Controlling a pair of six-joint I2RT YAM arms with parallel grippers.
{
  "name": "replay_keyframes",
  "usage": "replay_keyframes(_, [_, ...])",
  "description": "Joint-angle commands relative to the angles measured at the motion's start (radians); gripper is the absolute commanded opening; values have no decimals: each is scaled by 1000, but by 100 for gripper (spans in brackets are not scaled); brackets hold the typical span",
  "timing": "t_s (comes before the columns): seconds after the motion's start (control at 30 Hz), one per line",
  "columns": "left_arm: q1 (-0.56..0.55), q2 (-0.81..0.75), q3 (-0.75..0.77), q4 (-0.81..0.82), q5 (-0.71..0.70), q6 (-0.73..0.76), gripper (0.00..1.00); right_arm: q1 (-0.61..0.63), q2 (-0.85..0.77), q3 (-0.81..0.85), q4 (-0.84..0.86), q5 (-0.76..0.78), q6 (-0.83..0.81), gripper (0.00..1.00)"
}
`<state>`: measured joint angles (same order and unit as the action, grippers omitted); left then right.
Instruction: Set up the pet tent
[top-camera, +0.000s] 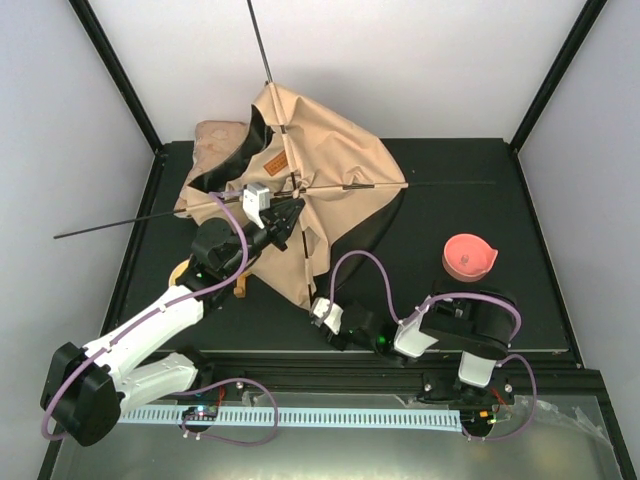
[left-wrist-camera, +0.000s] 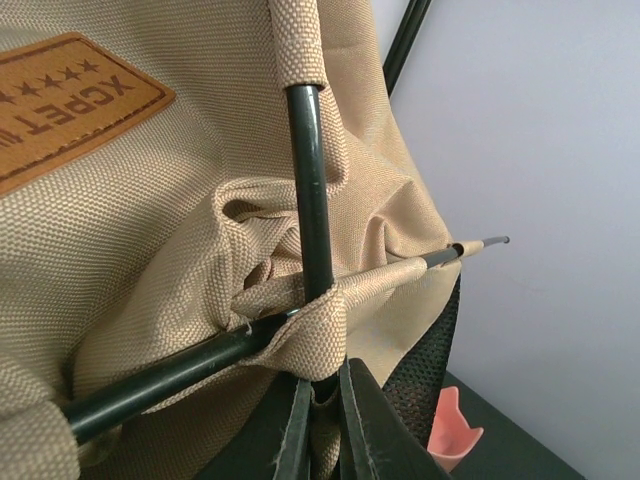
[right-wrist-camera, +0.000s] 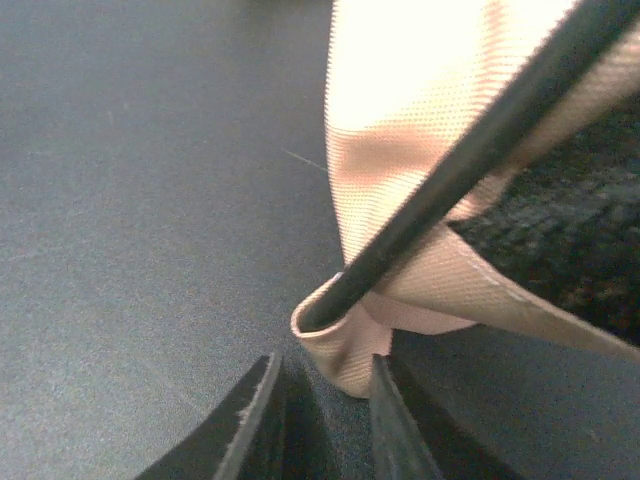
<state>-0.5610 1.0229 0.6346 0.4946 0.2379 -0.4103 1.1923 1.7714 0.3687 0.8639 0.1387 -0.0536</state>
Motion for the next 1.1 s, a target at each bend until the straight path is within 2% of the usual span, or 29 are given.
replay_keyframes(0.0, [-3,-12,60,31,25,24,2,29,17,14,1,104,-54,22])
replay_keyframes(0.13, [-3,-18,64,25,24,23,2,34,2,3,7,125,-52,6])
replay_keyframes(0.2, [-2,-21,65,27,21,24,2,37,-17,-11,17,120,-51,2])
replay_keyframes(0.37, [-2,-28,64,44,36,41,2,38,-114,-25,-29,7,-23,1])
replay_keyframes(0.47, [-3,-33,54,62,24,60,2,39,-165,-15,-101,-70,32,1])
replay_keyframes(0.57, [-2,-36,53,63,-9,63,2,39,-199,-23,-102,-112,94,1])
replay_keyframes(0.83, [2,-57,55,79,-183,-14,2,39,-240,-37,-116,-139,145,1])
replay_keyframes(1.07, [3,-60,53,144,-204,-8,2,39,-258,-39,-139,-160,156,1])
